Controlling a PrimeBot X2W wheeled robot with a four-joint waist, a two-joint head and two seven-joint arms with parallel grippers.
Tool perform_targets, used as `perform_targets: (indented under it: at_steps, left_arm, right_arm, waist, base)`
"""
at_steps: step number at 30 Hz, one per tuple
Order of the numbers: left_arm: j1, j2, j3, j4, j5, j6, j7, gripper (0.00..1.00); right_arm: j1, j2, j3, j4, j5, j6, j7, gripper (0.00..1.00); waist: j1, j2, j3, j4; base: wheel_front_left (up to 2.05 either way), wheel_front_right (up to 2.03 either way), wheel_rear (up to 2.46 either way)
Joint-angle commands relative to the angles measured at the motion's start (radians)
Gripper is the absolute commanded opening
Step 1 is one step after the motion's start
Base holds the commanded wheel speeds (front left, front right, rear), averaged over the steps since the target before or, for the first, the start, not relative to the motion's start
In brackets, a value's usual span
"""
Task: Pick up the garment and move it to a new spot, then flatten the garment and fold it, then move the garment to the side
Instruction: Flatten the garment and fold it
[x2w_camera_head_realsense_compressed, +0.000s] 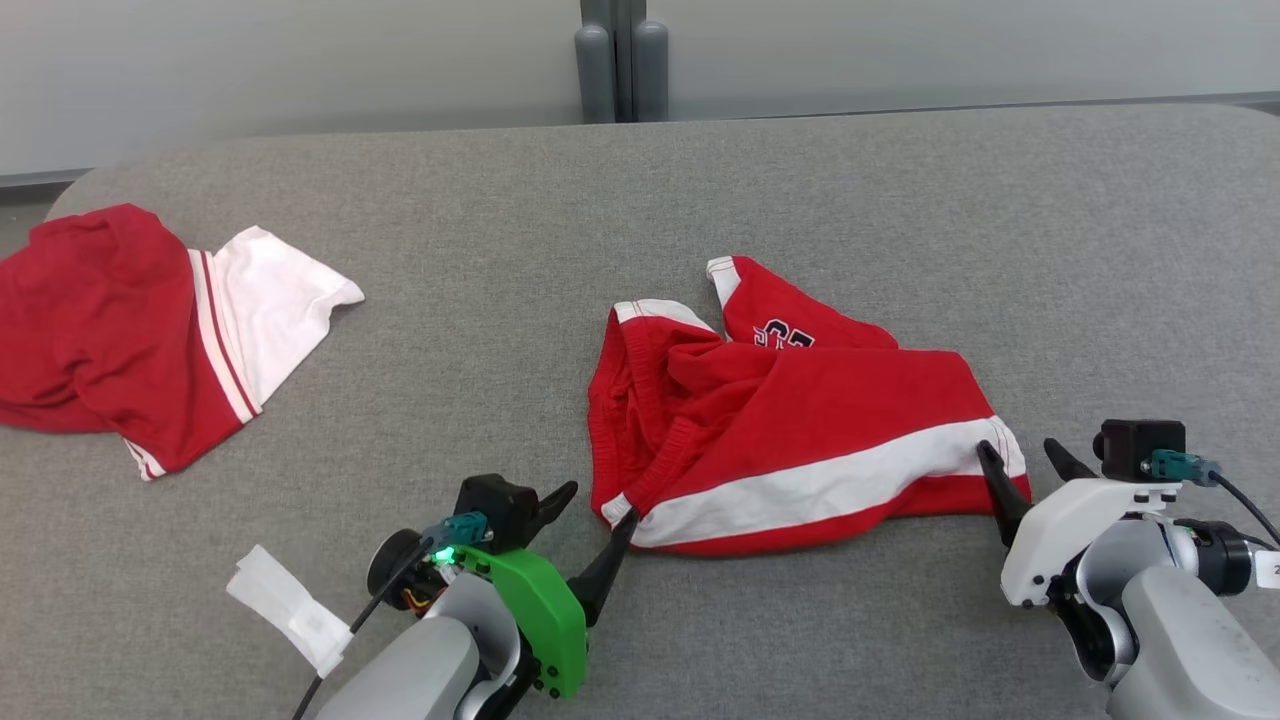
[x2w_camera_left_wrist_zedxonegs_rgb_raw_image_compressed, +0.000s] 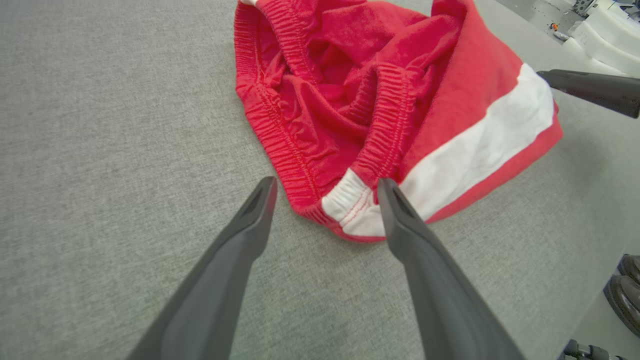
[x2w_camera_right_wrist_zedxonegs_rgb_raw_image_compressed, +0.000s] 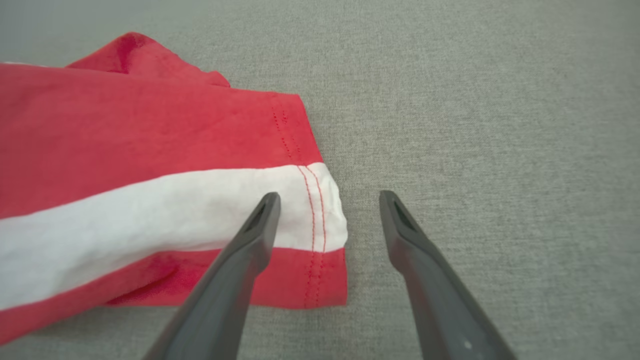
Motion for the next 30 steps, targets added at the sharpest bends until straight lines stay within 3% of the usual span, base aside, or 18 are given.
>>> perform_targets:
  at_steps: [1, 11, 24, 26, 27, 28, 29, 30]
  left_arm:
    - [-0.027, 0.011, -0.021, 0.015, -0.01, -0.002, 0.001, 1.0]
    - [-0.131, 0.017, -0.18, 0.079, -0.066, -0.002, -0.027, 1.0]
    - [-0.208, 0.031, -0.344, 0.125, -0.142, -0.002, -0.052, 1.0]
    - [-0.216, 0.029, -0.362, 0.131, -0.157, -0.002, -0.053, 0.96]
    - [-0.22, 0.028, -0.369, 0.132, -0.162, -0.002, -0.055, 0.93]
    - [-0.223, 0.026, -0.377, 0.136, -0.166, -0.002, -0.057, 0.84]
    - [-0.225, 0.025, -0.383, 0.138, -0.17, -0.002, -0.058, 0.78]
    - [-0.228, 0.023, -0.389, 0.142, -0.176, -0.002, -0.061, 0.69]
  right_arm:
    - [-0.016, -0.007, 0.021, 0.009, 0.027, -0.001, 0.009, 1.0]
    - [-0.075, -0.035, 0.085, 0.075, 0.141, -0.001, 0.04, 1.0]
    - [-0.163, -0.057, 0.172, 0.18, 0.15, -0.001, 0.134, 1.0]
    - [-0.165, -0.058, 0.187, 0.186, 0.158, -0.001, 0.146, 1.0]
    - [-0.166, -0.058, 0.193, 0.187, 0.163, -0.001, 0.149, 0.98]
    - [-0.167, -0.059, 0.198, 0.188, 0.166, -0.001, 0.147, 0.66]
    - [-0.168, -0.06, 0.203, 0.189, 0.169, -0.001, 0.145, 0.5]
    - [-0.17, -0.063, 0.211, 0.188, 0.169, -0.001, 0.139, 0.5]
  waist:
    - [0.0, 0.0, 0.006, 0.004]
    - [0.0, 0.0, 0.026, 0.004]
    - [0.0, 0.0, 0.034, 0.004]
    - [0.0, 0.0, 0.035, 0.005]
    - [0.0, 0.0, 0.035, 0.005]
    - [0.0, 0.0, 0.035, 0.005]
    - [0.0, 0.0, 0.036, 0.005]
    - [0.0, 0.0, 0.036, 0.004]
  base:
    - [0.0, 0.0, 0.0]
    - [0.0, 0.0, 0.0]
    - [0.0, 0.0, 0.0]
    - [0.0, 0.0, 0.0]
    - [0.0, 0.0, 0.0]
    - [0.0, 0.0, 0.0]
    - [0.0, 0.0, 0.0]
    - [0.0, 0.0, 0.0]
